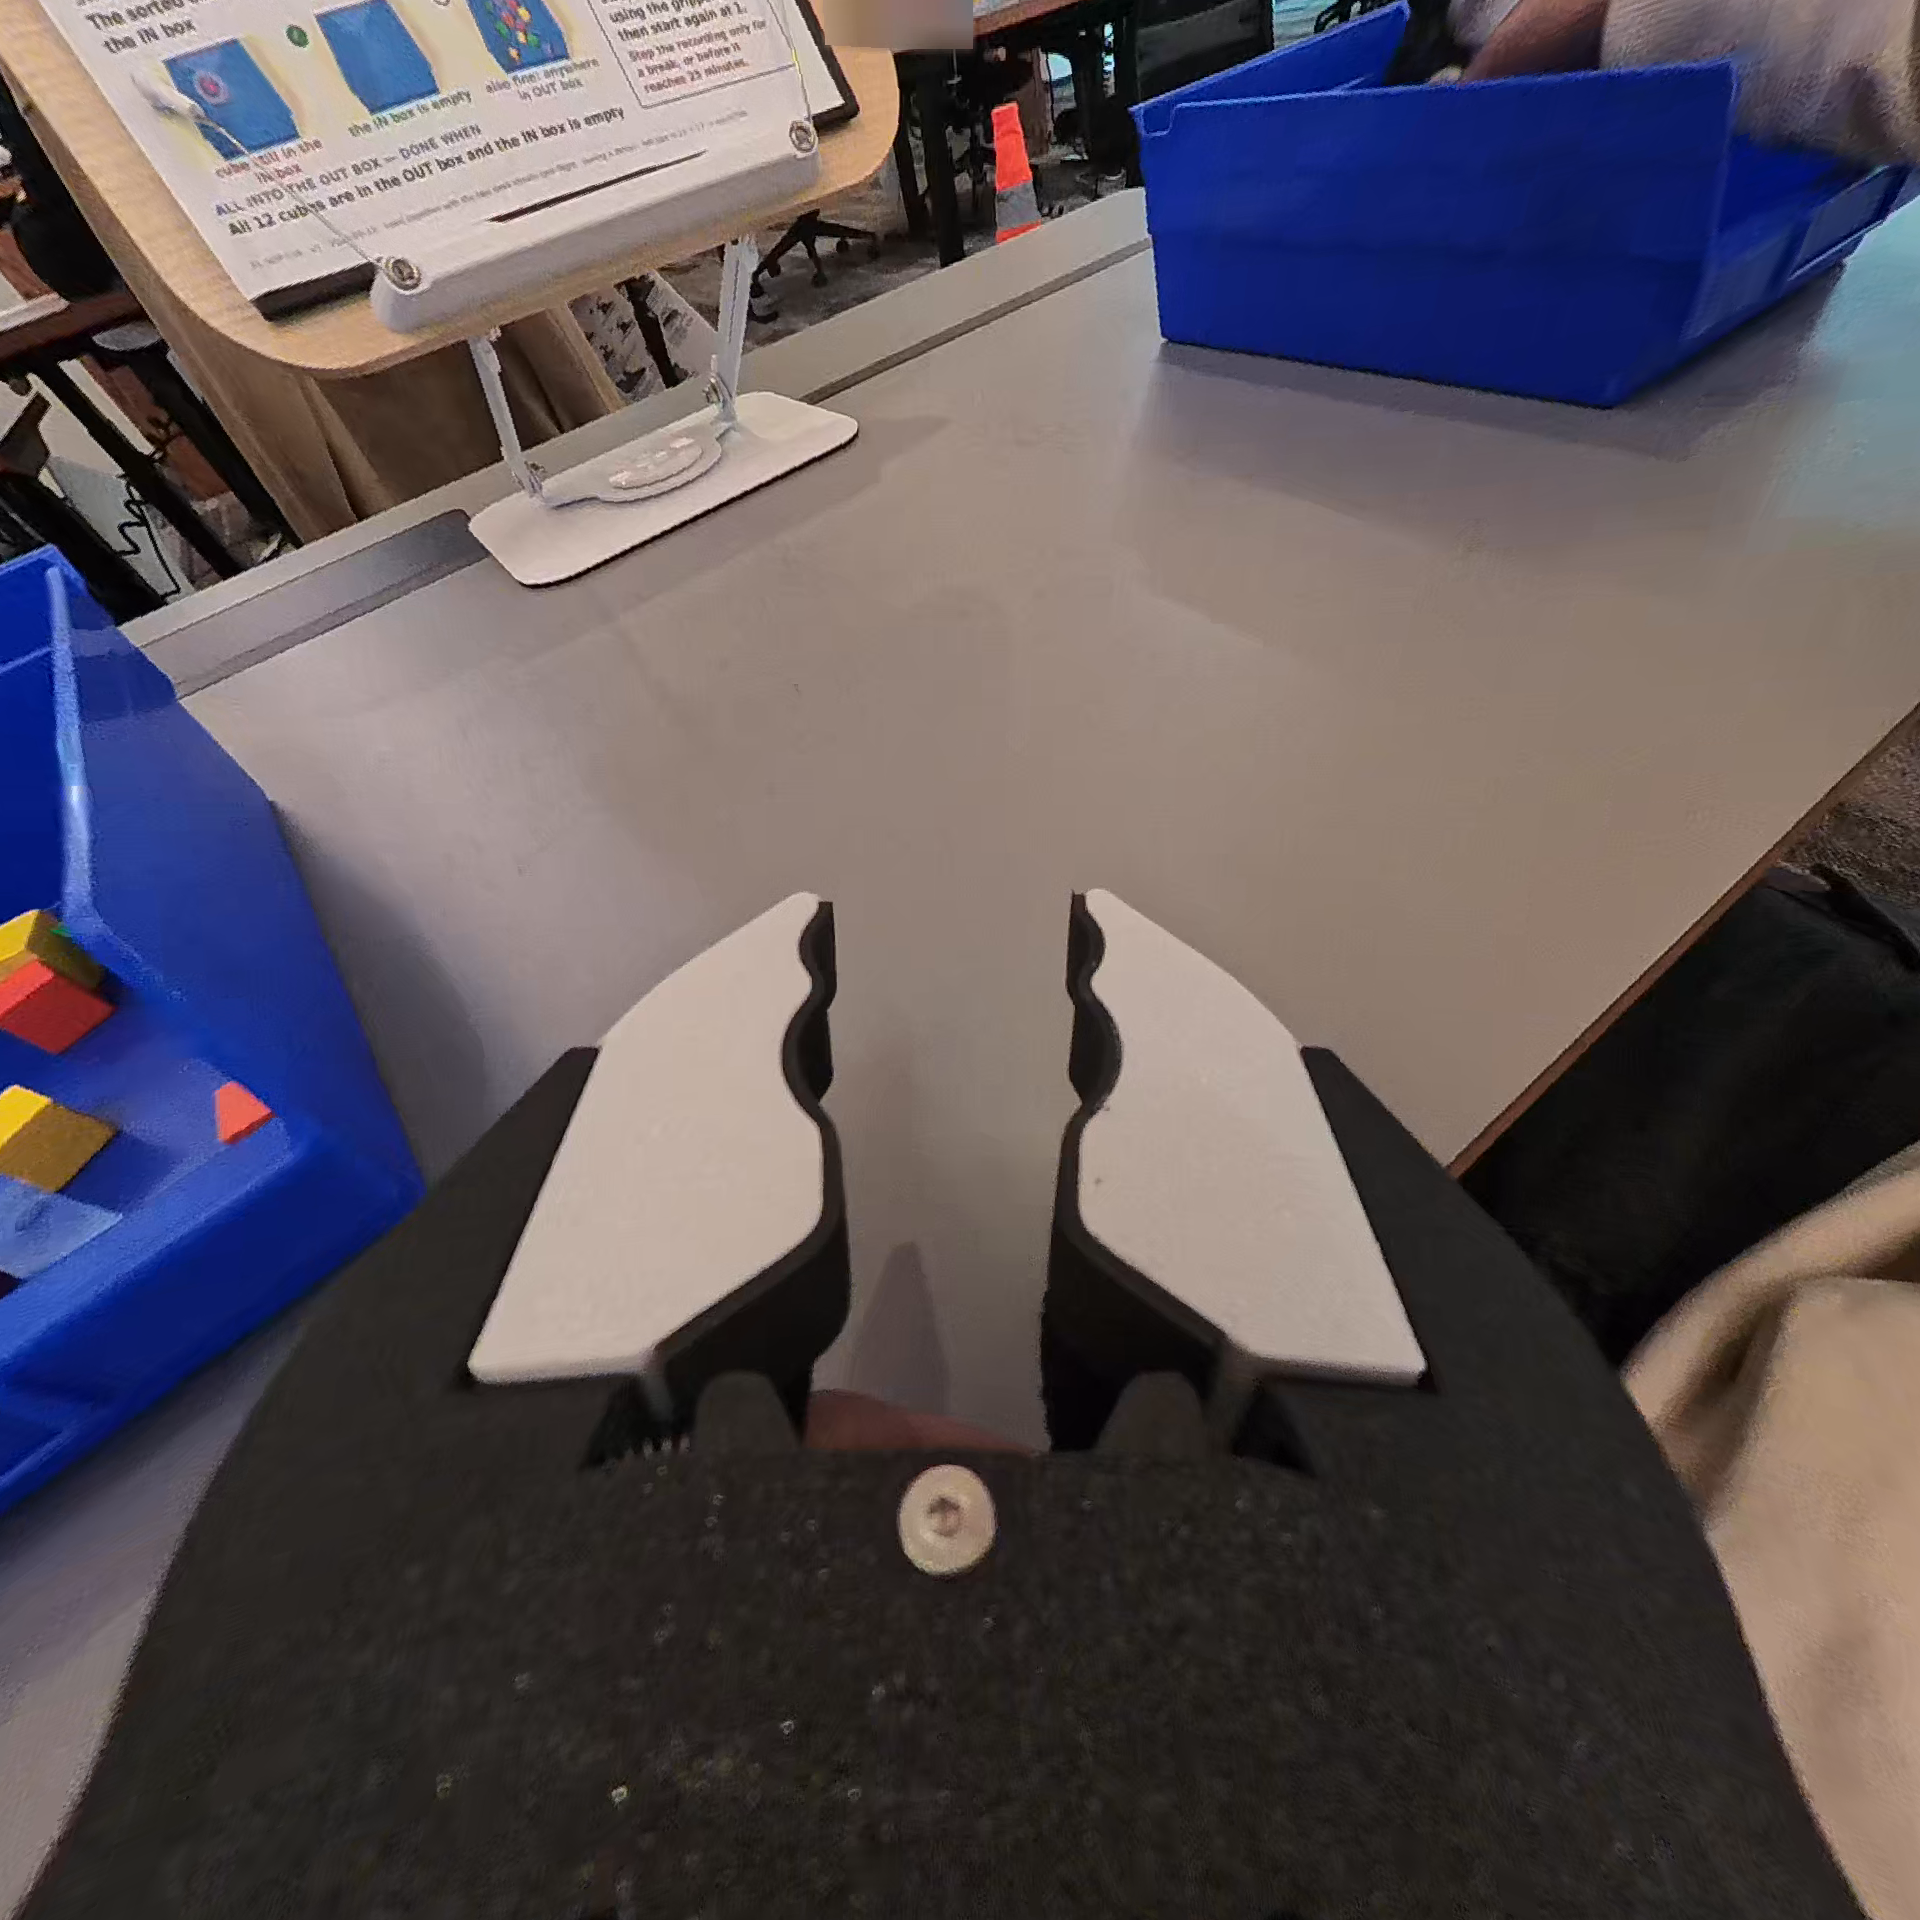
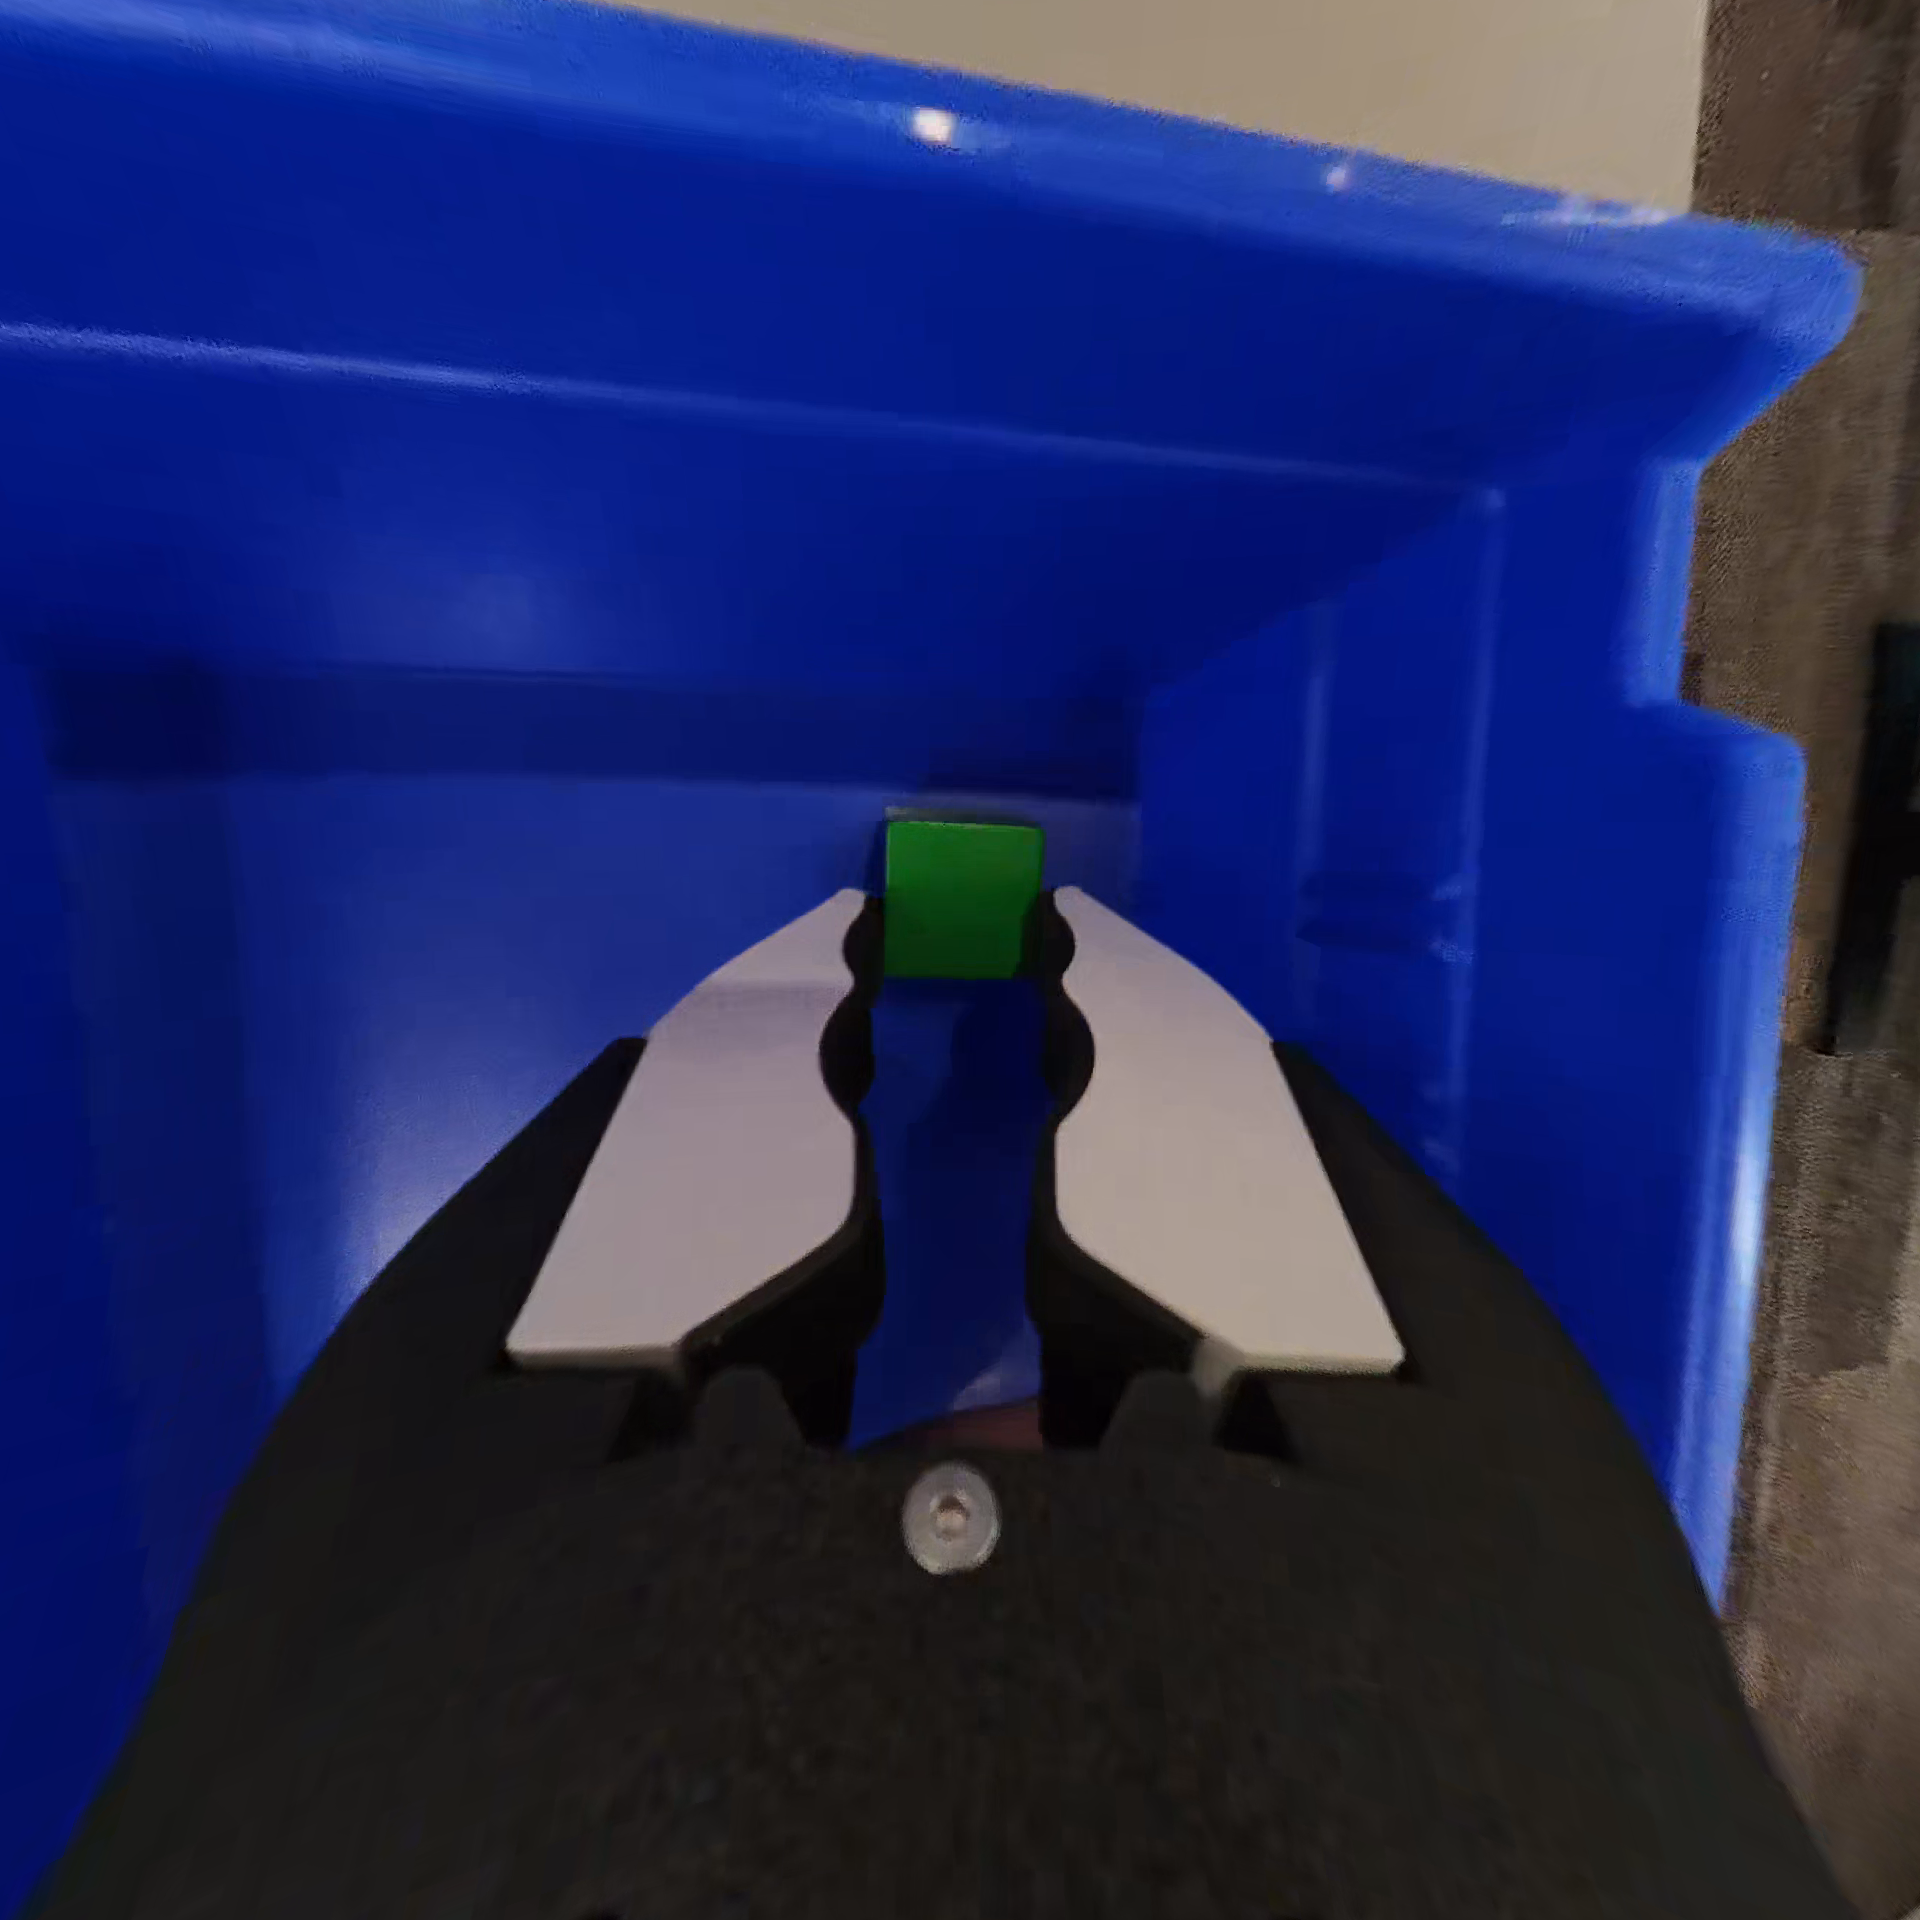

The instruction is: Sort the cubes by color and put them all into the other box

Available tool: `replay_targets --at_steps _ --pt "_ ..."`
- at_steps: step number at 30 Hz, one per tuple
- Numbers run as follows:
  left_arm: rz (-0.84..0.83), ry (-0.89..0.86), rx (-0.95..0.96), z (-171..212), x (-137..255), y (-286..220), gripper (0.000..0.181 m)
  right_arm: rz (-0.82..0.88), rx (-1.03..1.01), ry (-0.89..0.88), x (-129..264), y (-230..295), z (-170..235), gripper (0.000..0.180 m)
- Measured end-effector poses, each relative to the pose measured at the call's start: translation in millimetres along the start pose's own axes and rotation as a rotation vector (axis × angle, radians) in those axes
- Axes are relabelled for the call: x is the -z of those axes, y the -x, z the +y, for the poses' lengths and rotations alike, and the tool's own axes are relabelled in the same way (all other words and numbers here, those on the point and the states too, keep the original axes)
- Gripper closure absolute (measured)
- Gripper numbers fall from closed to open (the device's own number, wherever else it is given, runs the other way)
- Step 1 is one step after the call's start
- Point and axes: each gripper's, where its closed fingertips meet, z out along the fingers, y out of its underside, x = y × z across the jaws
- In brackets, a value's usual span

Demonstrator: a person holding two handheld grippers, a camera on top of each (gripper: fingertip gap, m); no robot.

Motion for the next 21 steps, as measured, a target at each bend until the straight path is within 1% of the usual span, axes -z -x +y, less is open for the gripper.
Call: replay_targets --at_steps 3,5,6,7,8,10,11,13,14,16,17,18,19,21 --pt "-0.001 -0.003 0.035 2 2 4 0.136 0.076 -0.015 -0.036 -1 -5 -6 0.150" --pt "0.008 0.009 0.087 4 3 6 0.135 0.151 0.018 -0.073 8 -13 -9 0.139" --pt "0.019 0.007 0.115 4 3 7 0.135 0.182 0.032 -0.126 21 -16 -13 0.137" --pt "0.028 0.001 0.141 3 5 8 0.135 0.185 0.040 -0.215 40 -14 -18 0.138" --pt "0.032 -0.003 0.163 2 6 9 0.135 0.153 0.043 -0.334 67 -5 -24 0.138" --pt "0.040 -0.001 0.186 2 8 11 0.138 0.001 0.061 -0.589 135 36 -19 0.138" --pt "0.039 0.002 0.188 2 9 12 0.139 -0.095 0.070 -0.700 171 63 -4 0.138" --pt "0.022 0.004 0.195 2 10 16 0.139 -0.389 0.077 -0.884 234 138 45 0.139" --pt "0.015 0.007 0.207 2 10 18 0.137 -0.565 0.076 -0.920 256 179 78 0.139" --pt "0.020 0.023 0.245 3 8 18 0.132 -0.864 0.077 -0.895 277 255 147 0.137" --pt "0.025 0.026 0.262 3 8 18 0.130 -0.929 0.075 -0.886 277 281 175 0.134" --pt "0.027 0.024 0.272 2 8 17 0.130 -0.941 0.083 -0.893 274 300 198 0.135" --pt "0.025 0.021 0.273 1 8 17 0.130 -0.929 0.135 -0.881 271 315 216 0.134" --pt "0.005 0.024 0.252 2 7 20 0.130 -0.824 0.223 -0.908 266 324 233 0.136"
